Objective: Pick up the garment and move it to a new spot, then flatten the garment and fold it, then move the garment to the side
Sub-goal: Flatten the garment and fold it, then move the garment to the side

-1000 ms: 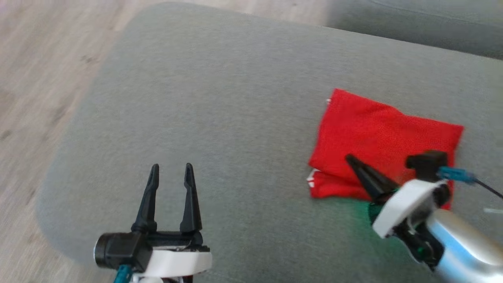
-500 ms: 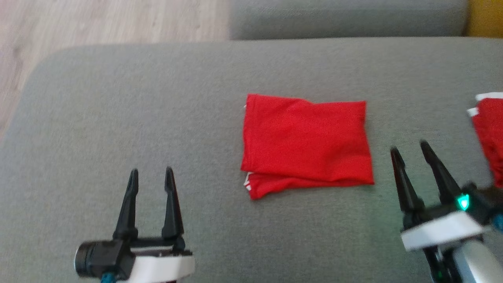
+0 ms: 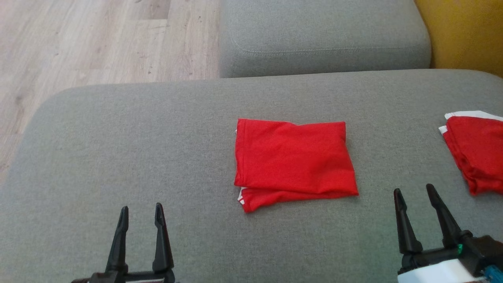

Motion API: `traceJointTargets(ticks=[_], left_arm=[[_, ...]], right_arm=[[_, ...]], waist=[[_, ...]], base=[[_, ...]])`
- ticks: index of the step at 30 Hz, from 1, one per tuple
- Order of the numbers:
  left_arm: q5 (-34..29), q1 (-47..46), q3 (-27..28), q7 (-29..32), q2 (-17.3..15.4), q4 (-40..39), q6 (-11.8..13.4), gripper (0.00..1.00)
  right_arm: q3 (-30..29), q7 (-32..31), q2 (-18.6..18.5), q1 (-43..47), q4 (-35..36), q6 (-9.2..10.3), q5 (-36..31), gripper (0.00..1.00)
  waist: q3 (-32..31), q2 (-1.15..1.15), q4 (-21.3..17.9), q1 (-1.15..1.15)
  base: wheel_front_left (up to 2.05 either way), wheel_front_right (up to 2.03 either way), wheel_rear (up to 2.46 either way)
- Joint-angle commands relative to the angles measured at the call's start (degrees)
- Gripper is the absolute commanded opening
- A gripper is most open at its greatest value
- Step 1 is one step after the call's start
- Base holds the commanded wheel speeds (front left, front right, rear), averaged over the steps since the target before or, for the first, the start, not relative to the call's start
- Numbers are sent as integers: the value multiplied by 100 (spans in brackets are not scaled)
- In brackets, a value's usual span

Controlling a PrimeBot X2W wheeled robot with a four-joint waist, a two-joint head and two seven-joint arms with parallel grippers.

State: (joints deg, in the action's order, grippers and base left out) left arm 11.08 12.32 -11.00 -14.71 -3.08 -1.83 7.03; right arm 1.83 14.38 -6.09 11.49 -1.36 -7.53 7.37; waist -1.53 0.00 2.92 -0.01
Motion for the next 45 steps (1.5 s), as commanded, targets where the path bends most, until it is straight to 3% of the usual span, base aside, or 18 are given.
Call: traceJointTargets(ticks=[1, 33, 39, 45], left_arm=[[-49, -176, 210, -29, 20, -191, -20, 100], [-145, -277, 99, -29, 20, -79, 8, 100], [-259, -323, 24, -29, 20, -42, 23, 100], [-249, -472, -103, -29, 20, -52, 65, 100]], right_arm=[[97, 62, -39, -128, 204, 4, -52, 100], [-22, 62, 77, -155, 73, 4, -93, 100], [70, 62, 0, -267, -395, 4, -97, 100], [106, 62, -93, -963, -1208, 4, 31, 100]], waist=[[-23, 0, 23, 1], [99, 0, 239, 1], [239, 0, 307, 1], [663, 0, 409, 1]], base=[[0, 0, 0], [0, 0, 0], [0, 0, 0], [0, 0, 0]])
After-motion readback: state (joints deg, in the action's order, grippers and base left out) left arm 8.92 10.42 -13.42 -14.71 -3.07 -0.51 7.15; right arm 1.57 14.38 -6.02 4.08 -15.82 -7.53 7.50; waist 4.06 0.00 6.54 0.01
